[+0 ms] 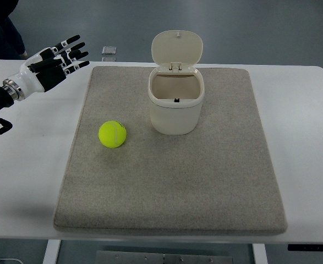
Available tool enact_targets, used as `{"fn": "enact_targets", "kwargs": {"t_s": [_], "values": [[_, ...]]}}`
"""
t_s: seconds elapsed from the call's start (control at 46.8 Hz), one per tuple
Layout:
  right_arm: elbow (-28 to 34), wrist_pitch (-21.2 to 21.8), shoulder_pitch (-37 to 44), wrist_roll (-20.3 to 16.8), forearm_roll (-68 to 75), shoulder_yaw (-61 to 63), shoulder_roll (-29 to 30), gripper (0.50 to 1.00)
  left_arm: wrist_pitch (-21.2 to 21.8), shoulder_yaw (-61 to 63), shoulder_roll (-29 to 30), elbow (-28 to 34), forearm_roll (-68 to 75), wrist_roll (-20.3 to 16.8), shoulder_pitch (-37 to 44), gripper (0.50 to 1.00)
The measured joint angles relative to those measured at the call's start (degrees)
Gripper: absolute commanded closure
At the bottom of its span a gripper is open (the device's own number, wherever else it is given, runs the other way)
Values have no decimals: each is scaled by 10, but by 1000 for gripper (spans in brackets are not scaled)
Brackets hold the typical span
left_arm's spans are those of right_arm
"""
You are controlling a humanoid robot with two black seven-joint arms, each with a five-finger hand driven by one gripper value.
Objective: Put tennis ball into box with left hand
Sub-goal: 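Reach the left hand toward the tennis ball, opening the fingers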
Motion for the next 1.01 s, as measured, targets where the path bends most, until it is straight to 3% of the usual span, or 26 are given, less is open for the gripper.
{"fn": "enact_targets", "kwargs": {"t_s": [0.321,0.492,0.62,1.005], "values": [[0,0,0,0,0,0,0,562,8,10,0,2,1,1,-3,508],[0,0,0,0,0,0,0,562,49,32,-1,7,2,1,-9,508],[0,0,0,0,0,0,0,562,37,34,-1,0,17,-2,-8,510],[0,0,0,0,0,0,0,562,24,28,48,-29,308,-8,-9,508]]}}
